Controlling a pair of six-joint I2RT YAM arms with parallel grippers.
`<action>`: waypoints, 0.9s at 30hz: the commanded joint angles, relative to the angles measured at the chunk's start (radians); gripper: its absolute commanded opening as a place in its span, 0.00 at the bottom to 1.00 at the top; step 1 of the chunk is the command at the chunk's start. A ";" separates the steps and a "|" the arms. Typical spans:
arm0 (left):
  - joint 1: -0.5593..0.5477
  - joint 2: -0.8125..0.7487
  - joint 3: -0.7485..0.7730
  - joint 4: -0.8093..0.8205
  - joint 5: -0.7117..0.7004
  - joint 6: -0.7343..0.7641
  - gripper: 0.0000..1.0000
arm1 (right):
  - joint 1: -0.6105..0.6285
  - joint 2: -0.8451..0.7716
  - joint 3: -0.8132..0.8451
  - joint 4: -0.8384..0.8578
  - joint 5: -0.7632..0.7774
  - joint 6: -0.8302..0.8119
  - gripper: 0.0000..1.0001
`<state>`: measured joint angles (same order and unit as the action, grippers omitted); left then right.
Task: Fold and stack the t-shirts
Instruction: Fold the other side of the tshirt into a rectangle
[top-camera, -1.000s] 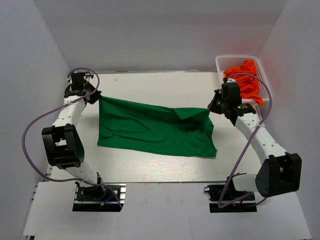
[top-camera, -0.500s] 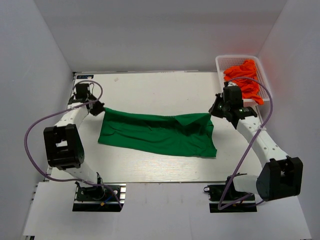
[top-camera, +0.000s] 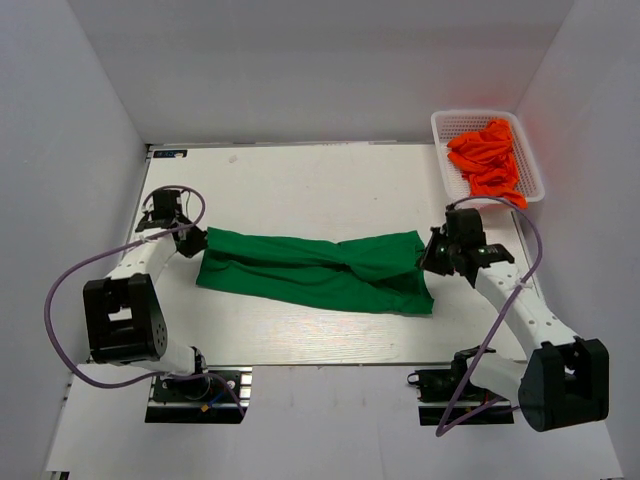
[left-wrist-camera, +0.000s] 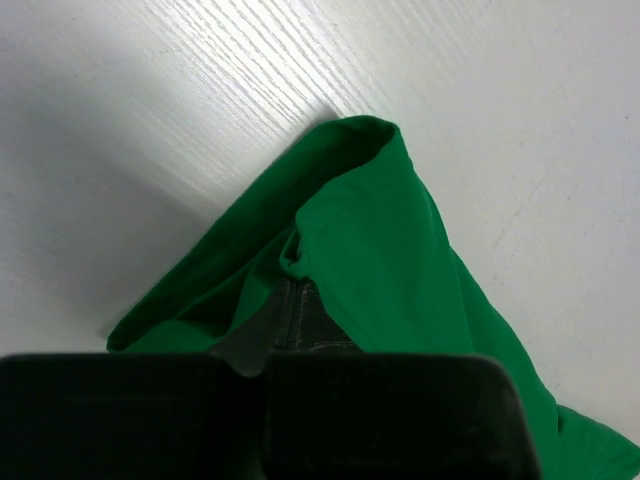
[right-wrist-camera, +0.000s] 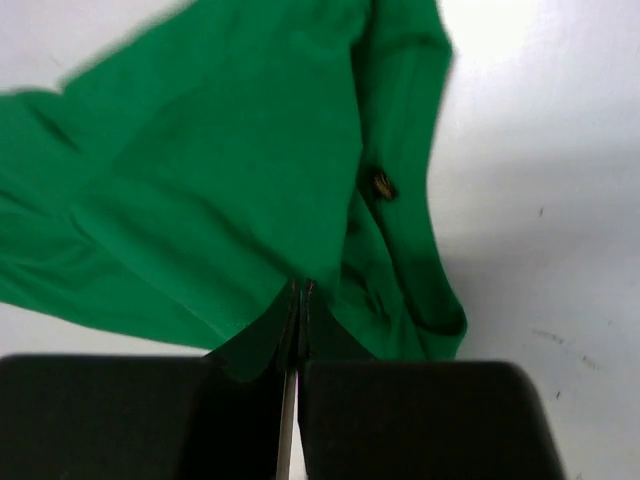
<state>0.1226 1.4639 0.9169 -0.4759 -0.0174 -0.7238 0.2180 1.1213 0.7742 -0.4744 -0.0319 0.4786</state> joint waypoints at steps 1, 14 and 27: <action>0.005 0.007 0.011 -0.001 -0.049 -0.015 0.00 | -0.005 -0.015 -0.079 0.006 -0.054 0.058 0.00; 0.005 0.098 0.178 0.045 0.028 -0.025 0.00 | -0.002 0.011 -0.147 0.039 -0.088 0.054 0.00; -0.008 0.254 0.376 0.100 0.120 0.017 0.00 | -0.008 0.069 0.137 0.000 -0.020 -0.026 0.00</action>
<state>0.1150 1.7313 1.3037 -0.3916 0.0837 -0.7326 0.2169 1.2140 0.9367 -0.4389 -0.0631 0.4786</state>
